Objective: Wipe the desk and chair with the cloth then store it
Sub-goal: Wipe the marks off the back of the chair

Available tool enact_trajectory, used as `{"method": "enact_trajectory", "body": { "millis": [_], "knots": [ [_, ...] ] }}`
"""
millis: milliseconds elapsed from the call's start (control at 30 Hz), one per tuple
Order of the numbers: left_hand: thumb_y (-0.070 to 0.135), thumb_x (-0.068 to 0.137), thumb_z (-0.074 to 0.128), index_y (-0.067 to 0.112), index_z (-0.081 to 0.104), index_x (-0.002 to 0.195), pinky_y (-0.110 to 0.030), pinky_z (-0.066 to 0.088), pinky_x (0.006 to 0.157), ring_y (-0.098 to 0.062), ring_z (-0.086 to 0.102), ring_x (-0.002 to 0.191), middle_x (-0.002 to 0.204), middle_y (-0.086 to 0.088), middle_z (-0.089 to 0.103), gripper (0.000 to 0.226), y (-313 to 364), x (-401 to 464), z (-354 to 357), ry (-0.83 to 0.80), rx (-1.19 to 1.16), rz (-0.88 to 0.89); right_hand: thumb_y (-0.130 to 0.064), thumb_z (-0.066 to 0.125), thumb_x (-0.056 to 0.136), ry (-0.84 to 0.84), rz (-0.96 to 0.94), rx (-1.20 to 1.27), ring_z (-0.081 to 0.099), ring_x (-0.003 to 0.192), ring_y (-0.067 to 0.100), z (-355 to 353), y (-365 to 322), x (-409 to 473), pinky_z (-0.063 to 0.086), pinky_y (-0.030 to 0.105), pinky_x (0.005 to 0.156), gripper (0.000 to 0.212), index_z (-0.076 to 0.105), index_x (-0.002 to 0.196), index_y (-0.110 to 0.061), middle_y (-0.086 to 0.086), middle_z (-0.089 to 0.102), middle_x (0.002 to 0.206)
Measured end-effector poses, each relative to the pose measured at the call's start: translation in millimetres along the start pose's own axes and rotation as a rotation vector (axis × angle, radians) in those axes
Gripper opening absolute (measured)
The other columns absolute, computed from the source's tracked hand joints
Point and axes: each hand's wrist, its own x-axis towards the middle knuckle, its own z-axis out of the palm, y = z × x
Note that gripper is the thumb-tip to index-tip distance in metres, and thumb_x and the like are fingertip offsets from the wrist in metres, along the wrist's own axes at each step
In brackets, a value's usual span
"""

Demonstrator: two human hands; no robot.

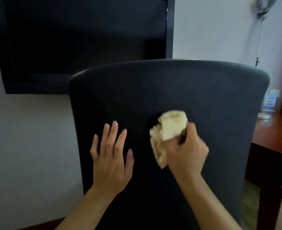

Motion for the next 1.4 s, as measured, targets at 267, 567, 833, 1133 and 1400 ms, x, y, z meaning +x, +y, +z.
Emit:
{"method": "enact_trajectory", "body": {
  "millis": [267, 567, 833, 1133, 1400],
  "knots": [
    [0.038, 0.102, 0.032, 0.001, 0.035, 0.144, -0.054, 0.017, 0.12, -0.03, 0.025, 0.149, 0.151, -0.02, 0.039, 0.056, -11, -5, 17, 0.062, 0.014, 0.019, -0.032, 0.05, 0.085, -0.151, -0.472, -0.09, 0.059, 0.05, 0.012, 31, -44, -4, 0.039, 0.024, 0.04, 0.027, 0.068, 0.1, -0.018, -0.007, 0.069, 0.077],
    [0.026, 0.086, 0.052, 0.0, 0.044, 0.129, -0.047, 0.016, 0.121, -0.024, 0.021, 0.151, 0.141, -0.02, 0.041, 0.05, -7, -3, 18, 0.17, -0.075, -0.01, -0.029, 0.05, 0.09, -0.062, -0.457, -0.028, 0.054, 0.044, 0.008, 43, -83, 16, 0.037, 0.023, 0.04, 0.022, 0.063, 0.092, -0.012, -0.009, 0.061, 0.062],
    [0.022, 0.084, 0.052, 0.005, 0.048, 0.126, -0.05, 0.014, 0.121, -0.034, 0.03, 0.145, 0.145, -0.017, 0.04, 0.045, 15, 3, 18, 0.153, -0.125, -0.1, -0.009, 0.062, 0.083, 0.14, -0.144, 0.008, 0.049, 0.051, 0.016, -4, 2, 48, 0.036, 0.019, 0.046, 0.008, 0.059, 0.078, -0.015, -0.008, 0.051, 0.055],
    [0.014, 0.087, 0.058, 0.011, 0.06, 0.123, -0.052, 0.016, 0.12, -0.031, 0.029, 0.148, 0.15, -0.014, 0.043, 0.036, 66, 50, 17, 0.126, -0.205, 0.03, -0.023, 0.063, 0.087, 0.237, 0.061, -0.074, 0.056, 0.066, 0.012, -55, 78, 76, 0.041, 0.034, 0.061, 0.011, 0.063, 0.085, -0.012, -0.003, 0.062, 0.072],
    [0.023, 0.092, 0.054, 0.007, 0.05, 0.132, -0.05, 0.015, 0.12, -0.03, 0.029, 0.148, 0.151, -0.015, 0.042, 0.044, 91, 61, 24, 0.189, -0.235, 0.02, -0.023, 0.061, 0.082, 0.028, -0.263, 0.045, 0.045, 0.06, -0.005, -22, 23, 36, 0.037, 0.016, 0.058, 0.01, 0.065, 0.089, -0.019, -0.019, 0.056, 0.075]
  ]
}}
